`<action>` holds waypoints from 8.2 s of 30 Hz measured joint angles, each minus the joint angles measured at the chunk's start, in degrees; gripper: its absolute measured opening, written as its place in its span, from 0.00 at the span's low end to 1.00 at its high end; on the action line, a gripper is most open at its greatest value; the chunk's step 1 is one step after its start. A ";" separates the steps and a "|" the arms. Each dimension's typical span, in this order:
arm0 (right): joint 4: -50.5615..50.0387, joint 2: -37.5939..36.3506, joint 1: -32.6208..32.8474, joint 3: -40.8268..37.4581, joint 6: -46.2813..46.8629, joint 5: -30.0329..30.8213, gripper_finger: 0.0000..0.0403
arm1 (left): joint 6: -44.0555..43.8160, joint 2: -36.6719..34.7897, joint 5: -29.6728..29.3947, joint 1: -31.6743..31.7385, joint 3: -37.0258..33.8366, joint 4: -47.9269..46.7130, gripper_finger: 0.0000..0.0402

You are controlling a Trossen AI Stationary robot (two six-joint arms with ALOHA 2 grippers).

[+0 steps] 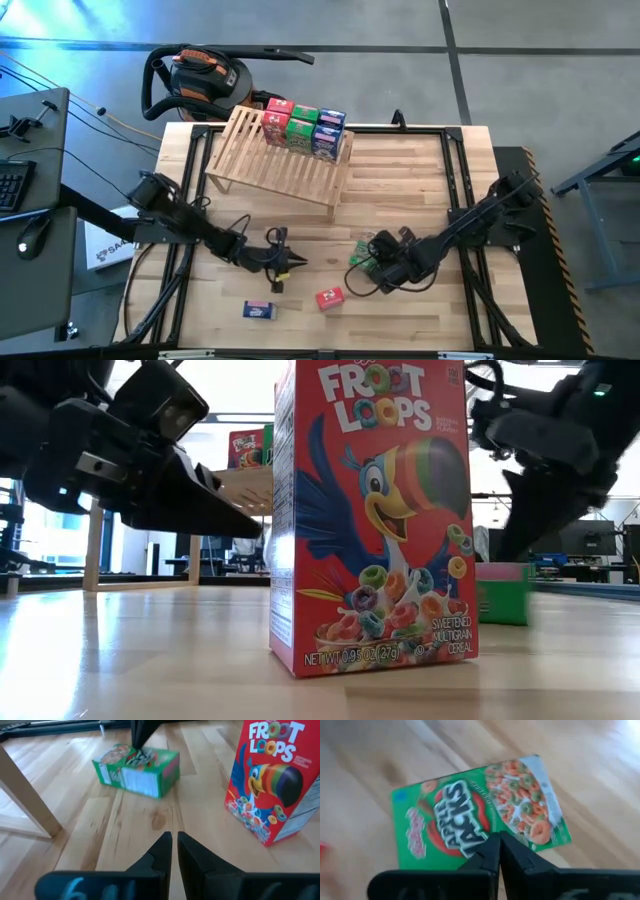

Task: Stack cereal on shelf
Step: Put the green cereal box aligned with the other green cereal box on the shelf

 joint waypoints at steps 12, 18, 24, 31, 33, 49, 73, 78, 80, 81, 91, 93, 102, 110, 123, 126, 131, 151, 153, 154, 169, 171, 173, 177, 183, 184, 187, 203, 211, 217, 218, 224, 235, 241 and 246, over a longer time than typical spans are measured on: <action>7.08 -0.29 0.82 4.66 -12.99 -5.49 0.00 | -1.05 0.49 1.49 1.85 0.08 1.37 0.05; 10.88 5.29 3.84 3.61 -6.34 -4.33 0.00 | -0.59 0.49 0.33 5.04 0.12 2.06 0.05; 7.82 10.50 1.91 3.63 -1.06 -4.11 0.00 | -0.53 0.49 2.27 7.20 1.30 2.07 0.05; -6.14 10.27 0.37 3.66 9.01 -1.15 0.00 | -0.73 0.49 2.54 7.22 1.94 0.68 0.05; -9.29 10.27 -0.29 3.56 11.02 -0.10 0.00 | -1.27 0.49 2.56 7.15 1.91 -0.09 0.05; 10.12 6.84 -5.77 3.61 -18.18 2.95 0.00 | -3.75 0.49 3.28 7.05 1.93 -6.38 0.05; 34.31 13.59 -3.38 3.63 -28.97 -7.58 0.00 | -3.71 8.08 11.28 5.11 4.51 -2.54 0.05; 34.53 13.49 -3.43 3.63 -29.50 -7.52 0.00 | -2.11 6.45 10.94 5.35 4.69 -2.57 0.05; 34.67 13.22 -3.40 3.61 -29.51 -7.53 0.00 | -1.39 5.47 10.81 5.37 4.67 -2.53 0.05; 34.61 12.87 -3.40 3.61 -29.50 -7.55 0.00 | -1.08 4.94 10.76 5.37 4.67 -2.44 0.05; 31.38 5.57 -3.07 3.56 -27.27 -7.33 0.00 | -2.73 -0.04 10.67 5.37 4.67 -2.40 0.05; 31.39 4.39 -3.07 3.56 -26.23 -7.29 0.00 | -3.93 -0.67 10.59 5.37 4.67 -2.61 0.05; 31.25 2.23 -3.09 3.56 -16.98 -7.77 0.00 | -9.25 -3.97 10.32 5.41 4.65 -2.27 0.05; 31.52 2.23 -3.46 3.63 -2.23 -7.82 0.00 | -20.91 -6.50 10.60 7.58 4.78 -1.97 0.05; 30.39 2.23 -5.50 3.74 0.33 -13.39 0.00 | -26.58 -5.06 10.73 10.24 4.78 -2.55 0.05; 30.23 2.23 -5.78 3.74 0.10 -15.73 0.00 | -27.48 -5.06 10.71 10.42 4.78 -2.60 0.05; 28.43 2.23 -6.39 3.74 -1.28 -19.42 0.00 | -29.85 -5.06 10.71 10.62 4.78 -2.56 0.05; 9.79 -1.11 -5.74 9.93 -12.55 -20.22 0.42 | -31.48 -5.00 10.60 13.06 4.84 -2.58 0.05; 4.97 -1.14 -5.46 12.63 -16.12 -16.97 0.48 | -31.01 -5.00 10.67 13.61 4.84 -2.57 0.05; 2.73 -1.14 -5.44 13.90 -17.64 -15.49 0.51 | -30.98 -5.00 10.72 13.84 4.84 -2.55 0.05; 1.39 -0.87 -7.21 18.45 -35.44 -1.69 0.68 | -29.90 -5.00 12.18 16.68 4.84 -1.85 0.05; 4.13 -0.04 -7.11 18.45 -37.85 -1.44 0.68 | -29.88 -5.00 12.24 16.83 4.84 -1.51 0.05; 5.71 1.23 -7.08 18.45 -39.66 -1.60 0.69 | -29.87 -5.00 12.24 16.98 4.84 -1.34 0.05; 5.43 3.26 -7.11 18.36 -40.47 0.30 0.71 | -29.75 -5.00 12.24 16.98 4.84 -1.32 0.05; 4.95 3.38 -7.15 18.38 -38.99 5.25 0.73 | -29.96 -5.00 12.24 16.98 4.84 -1.31 0.05; 5.04 3.60 -7.30 18.38 -38.99 5.25 0.73 | -29.96 -5.00 12.24 16.96 4.84 -1.32 0.05; 4.90 4.94 -7.57 18.38 -38.97 4.87 0.74 | -29.96 -5.00 12.24 16.95 4.84 -1.32 0.05; 2.75 7.30 -10.28 18.38 -37.34 3.91 0.72 | -30.18 -5.00 12.22 16.95 4.84 -1.30 0.05; 2.79 7.30 -10.50 18.38 -38.51 1.45 0.57 | -29.09 -5.00 12.65 16.95 4.86 -1.29 0.05; 2.79 7.30 -10.48 18.38 -38.53 0.69 0.50 | -26.52 -5.07 14.97 16.94 4.86 -1.32 0.05; 2.82 7.30 -10.45 18.38 -38.54 0.62 0.49 | -25.95 -5.28 15.33 16.80 4.86 -1.52 0.06; 3.08 7.26 -10.13 18.38 -38.53 -0.86 0.48 | -20.46 -7.40 16.79 15.34 4.80 -1.55 0.13; 3.54 7.17 -8.30 18.36 -38.50 -1.54 0.48 | -8.53 -23.13 15.23 11.08 3.85 -13.34 0.28; 4.43 6.73 -7.73 20.11 -38.88 -1.52 0.48 | -5.95 -33.98 9.22 9.58 -4.03 -11.50 0.22; 4.62 6.73 -8.21 21.16 -34.87 -0.93 0.49 | -8.25 -40.54 7.31 9.34 -10.43 -11.83 0.14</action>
